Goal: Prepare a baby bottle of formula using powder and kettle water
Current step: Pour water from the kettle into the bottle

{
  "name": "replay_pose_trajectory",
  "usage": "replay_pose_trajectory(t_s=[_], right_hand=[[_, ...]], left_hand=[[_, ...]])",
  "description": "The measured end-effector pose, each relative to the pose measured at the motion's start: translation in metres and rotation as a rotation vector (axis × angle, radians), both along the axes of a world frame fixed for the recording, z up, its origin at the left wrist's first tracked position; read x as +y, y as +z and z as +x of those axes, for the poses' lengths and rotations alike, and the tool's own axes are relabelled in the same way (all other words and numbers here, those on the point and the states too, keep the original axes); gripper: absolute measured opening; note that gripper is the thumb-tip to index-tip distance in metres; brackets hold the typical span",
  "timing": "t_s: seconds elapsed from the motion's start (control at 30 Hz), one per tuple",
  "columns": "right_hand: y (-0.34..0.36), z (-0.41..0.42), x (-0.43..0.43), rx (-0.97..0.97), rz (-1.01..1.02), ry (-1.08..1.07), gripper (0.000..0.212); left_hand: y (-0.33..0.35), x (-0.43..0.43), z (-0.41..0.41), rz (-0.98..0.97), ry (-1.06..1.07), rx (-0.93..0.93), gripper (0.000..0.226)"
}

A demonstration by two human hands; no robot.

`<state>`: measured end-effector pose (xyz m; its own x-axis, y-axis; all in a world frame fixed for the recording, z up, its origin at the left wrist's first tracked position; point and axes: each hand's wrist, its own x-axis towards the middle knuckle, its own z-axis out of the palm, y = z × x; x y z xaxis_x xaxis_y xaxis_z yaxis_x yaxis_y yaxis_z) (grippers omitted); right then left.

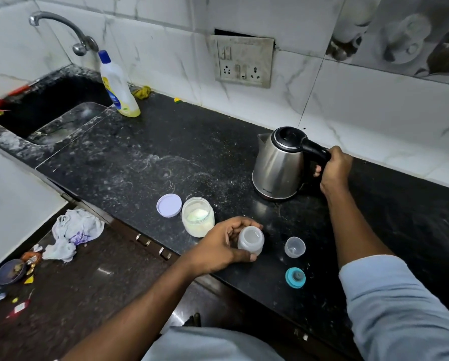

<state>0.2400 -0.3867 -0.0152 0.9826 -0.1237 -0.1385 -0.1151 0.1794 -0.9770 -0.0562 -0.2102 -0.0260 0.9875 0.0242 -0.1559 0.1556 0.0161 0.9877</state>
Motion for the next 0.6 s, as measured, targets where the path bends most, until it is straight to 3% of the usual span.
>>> replay_pose_trajectory(t_s=[0.2,0.3,0.4,0.5,0.6], right_hand=[[0.0,-0.005,-0.009,-0.076,-0.041,0.089,0.019],[0.008,-0.015,-0.025,-0.164,0.043,-0.032,0.007],[0.025,-0.049,-0.048,-0.195,0.096,-0.23,0.017],[0.023,-0.107,-0.062,-0.225,-0.012,-0.275,0.024],[-0.002,-0.171,-0.077,-0.127,-0.285,-0.155,0.023]], left_hand=[[-0.005,-0.004,0.005,0.005,0.009,0.014,0.062],[-0.009,-0.005,0.007,0.013,0.004,0.02,0.062],[-0.016,-0.008,0.011,0.019,-0.001,0.041,0.06],[-0.028,-0.012,0.013,0.048,-0.01,0.075,0.06],[-0.042,-0.017,0.017,0.078,-0.062,0.113,0.06]])
